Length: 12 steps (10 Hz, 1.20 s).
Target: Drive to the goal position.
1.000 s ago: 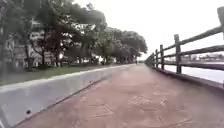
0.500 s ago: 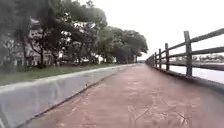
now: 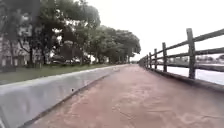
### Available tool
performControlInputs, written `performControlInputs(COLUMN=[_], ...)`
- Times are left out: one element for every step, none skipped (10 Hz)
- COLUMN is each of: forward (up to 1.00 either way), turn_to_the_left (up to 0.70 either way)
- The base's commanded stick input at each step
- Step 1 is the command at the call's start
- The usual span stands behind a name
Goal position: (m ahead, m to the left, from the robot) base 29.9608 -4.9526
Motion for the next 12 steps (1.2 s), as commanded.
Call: performControlInputs(forward=[1.00,1.00,1.00,1.00,1.00,1.00,1.00,1.00,1.00,1.00,1.00,1.00], turn_to_the_left=[-0.26,-0.26,-0.26,-0.26,-0.24,-0.17,-0.07,0.00,0.00,0.00,0.00,0.00])
